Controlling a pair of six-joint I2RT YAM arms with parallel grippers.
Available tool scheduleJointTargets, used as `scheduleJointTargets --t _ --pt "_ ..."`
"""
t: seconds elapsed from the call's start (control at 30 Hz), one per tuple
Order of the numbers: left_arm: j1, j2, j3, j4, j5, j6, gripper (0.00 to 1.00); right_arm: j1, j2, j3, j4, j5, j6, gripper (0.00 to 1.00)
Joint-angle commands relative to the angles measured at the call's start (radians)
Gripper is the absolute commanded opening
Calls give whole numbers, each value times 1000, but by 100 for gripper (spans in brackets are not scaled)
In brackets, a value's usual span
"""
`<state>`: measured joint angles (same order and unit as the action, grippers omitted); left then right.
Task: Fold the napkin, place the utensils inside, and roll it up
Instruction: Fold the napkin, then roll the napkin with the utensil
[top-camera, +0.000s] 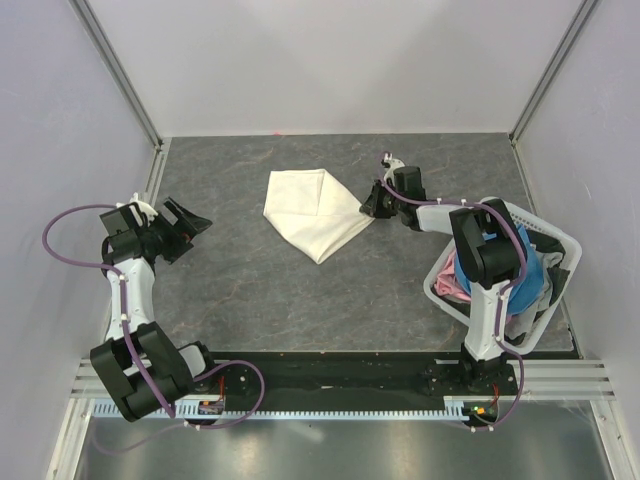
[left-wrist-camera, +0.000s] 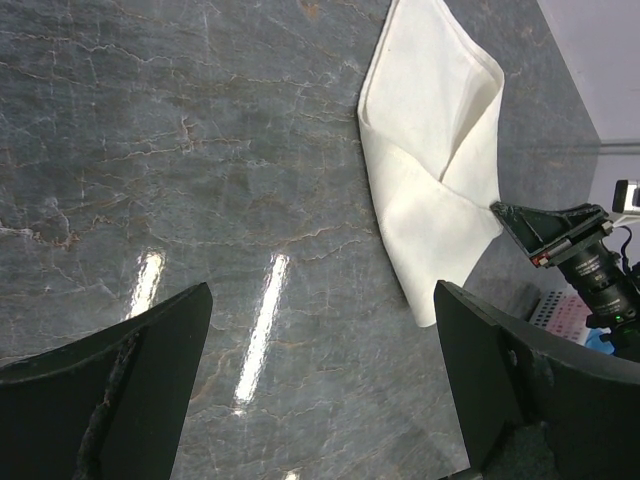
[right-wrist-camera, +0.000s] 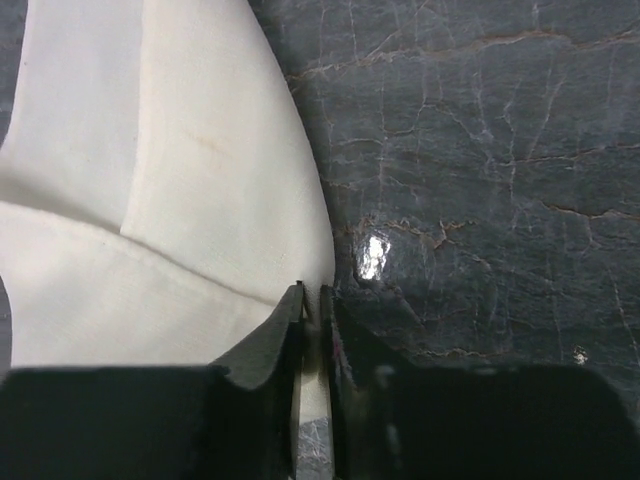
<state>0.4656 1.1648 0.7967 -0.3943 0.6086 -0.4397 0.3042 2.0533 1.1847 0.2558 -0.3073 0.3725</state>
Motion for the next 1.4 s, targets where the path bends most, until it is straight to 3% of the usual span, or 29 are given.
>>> scheduleJointTargets --t 0.0,0.1,0.3,0.53,0.63,0.7,0.87,1.13,1.37 --pt "8 -11 -5 29 29 -25 100 -2 -8 -30 8 -44 20 9" --pt "7 -22 -10 31 29 -28 99 -4 -41 -83 16 -41 57 0" --pt "-50 -45 -39 43 10 -44 97 12 -143 -262 42 19 189 0" --pt "-328 -60 -54 41 -56 -63 96 117 -321 -508 66 140 308 0" --pt "-440 -102 -126 112 -61 -150 95 179 -367 -575 69 186 351 0" --pt "-516 -125 -230 248 -75 -210 94 199 -386 -611 92 201 379 0" --pt "-544 -87 -347 377 -113 -284 89 231 -412 -698 143 209 422 0" --pt "-570 67 -404 549 -75 -312 70 233 -387 -723 174 195 414 0" --pt "-601 179 -436 678 -43 -360 67 233 -383 -721 191 195 422 0"
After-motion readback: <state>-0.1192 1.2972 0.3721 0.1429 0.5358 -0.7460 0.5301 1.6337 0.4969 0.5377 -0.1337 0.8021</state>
